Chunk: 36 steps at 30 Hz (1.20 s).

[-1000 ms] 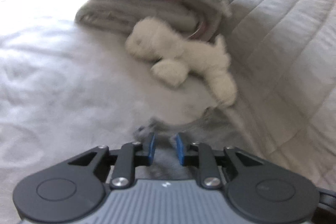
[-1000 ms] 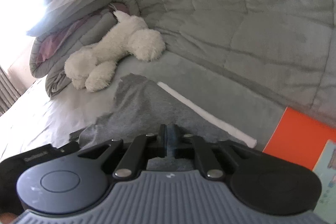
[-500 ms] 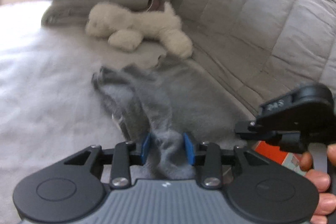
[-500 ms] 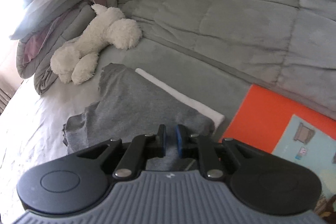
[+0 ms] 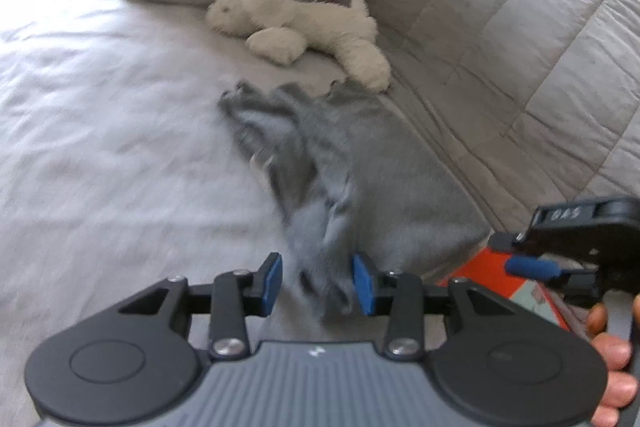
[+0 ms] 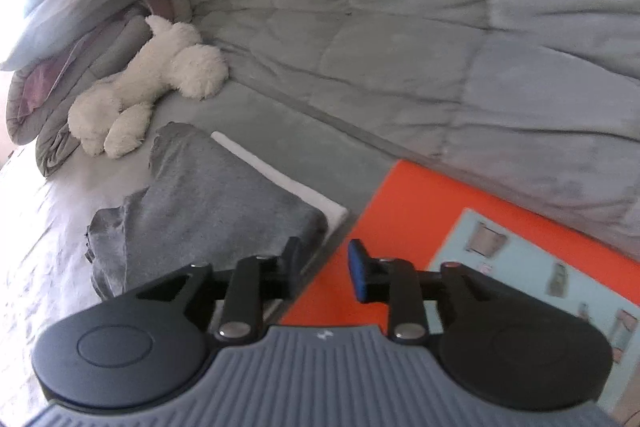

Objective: Fold clothes

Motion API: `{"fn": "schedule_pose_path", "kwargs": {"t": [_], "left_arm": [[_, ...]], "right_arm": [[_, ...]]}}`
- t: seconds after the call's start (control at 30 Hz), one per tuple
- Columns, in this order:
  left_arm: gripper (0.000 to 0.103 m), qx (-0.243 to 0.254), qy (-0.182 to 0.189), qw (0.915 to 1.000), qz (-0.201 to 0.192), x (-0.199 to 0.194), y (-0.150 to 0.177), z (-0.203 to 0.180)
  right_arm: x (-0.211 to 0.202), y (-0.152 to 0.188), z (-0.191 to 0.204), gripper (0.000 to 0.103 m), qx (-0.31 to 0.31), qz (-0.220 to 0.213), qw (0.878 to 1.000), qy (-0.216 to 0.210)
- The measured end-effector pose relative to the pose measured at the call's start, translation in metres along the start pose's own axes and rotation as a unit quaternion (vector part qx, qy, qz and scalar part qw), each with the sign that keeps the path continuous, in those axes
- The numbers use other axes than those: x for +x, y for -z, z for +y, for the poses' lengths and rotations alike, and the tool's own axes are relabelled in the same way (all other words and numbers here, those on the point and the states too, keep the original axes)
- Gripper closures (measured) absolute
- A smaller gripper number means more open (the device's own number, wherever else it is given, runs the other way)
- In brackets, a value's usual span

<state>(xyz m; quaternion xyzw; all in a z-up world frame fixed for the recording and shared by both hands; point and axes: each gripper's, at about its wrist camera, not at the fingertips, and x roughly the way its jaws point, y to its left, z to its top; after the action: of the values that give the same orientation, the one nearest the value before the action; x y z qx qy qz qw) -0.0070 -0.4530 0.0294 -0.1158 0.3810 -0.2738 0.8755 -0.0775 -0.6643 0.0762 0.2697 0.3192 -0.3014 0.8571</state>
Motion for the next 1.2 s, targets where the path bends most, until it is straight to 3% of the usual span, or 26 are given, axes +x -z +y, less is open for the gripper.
{"fn": "schedule_pose_path", "kwargs": {"t": [0.23, 0.33, 0.4, 0.47, 0.5, 0.6, 0.73, 1.2], "left_arm": [[0.058, 0.02, -0.032, 0.9993, 0.005, -0.027, 0.019, -0.003], [0.046, 0.038, -0.054, 0.9978, 0.0, -0.037, 0.024, -0.009], [0.033, 0.057, -0.069, 0.996, -0.006, -0.043, 0.025, -0.012], [0.024, 0.074, -0.083, 0.9937, -0.01, -0.049, 0.025, -0.016], [0.018, 0.077, -0.084, 0.9934, -0.01, -0.052, 0.026, -0.016], [0.01, 0.083, -0.091, 0.9923, -0.01, -0.057, 0.027, -0.017], [0.005, 0.095, -0.112, 0.9891, -0.012, -0.061, 0.026, -0.022], [0.001, 0.114, -0.138, 0.9839, 0.004, -0.05, 0.025, -0.027]], "right_arm": [[-0.028, 0.018, 0.006, 0.047, -0.061, -0.011, 0.998, 0.016], [-0.038, 0.027, 0.012, 0.025, -0.097, -0.011, 0.995, 0.0], [-0.043, 0.032, 0.015, 0.019, -0.115, -0.011, 0.993, -0.016], [-0.045, 0.035, 0.017, 0.002, -0.13, -0.012, 0.991, -0.02], [-0.047, 0.037, 0.018, 0.0, -0.137, -0.015, 0.99, -0.017], [-0.051, 0.043, 0.019, 0.0, -0.153, -0.02, 0.988, -0.009], [-0.066, 0.049, 0.015, 0.0, -0.127, -0.028, 0.992, -0.003], [-0.063, 0.053, 0.026, 0.0, -0.155, -0.039, 0.987, -0.005]]}}
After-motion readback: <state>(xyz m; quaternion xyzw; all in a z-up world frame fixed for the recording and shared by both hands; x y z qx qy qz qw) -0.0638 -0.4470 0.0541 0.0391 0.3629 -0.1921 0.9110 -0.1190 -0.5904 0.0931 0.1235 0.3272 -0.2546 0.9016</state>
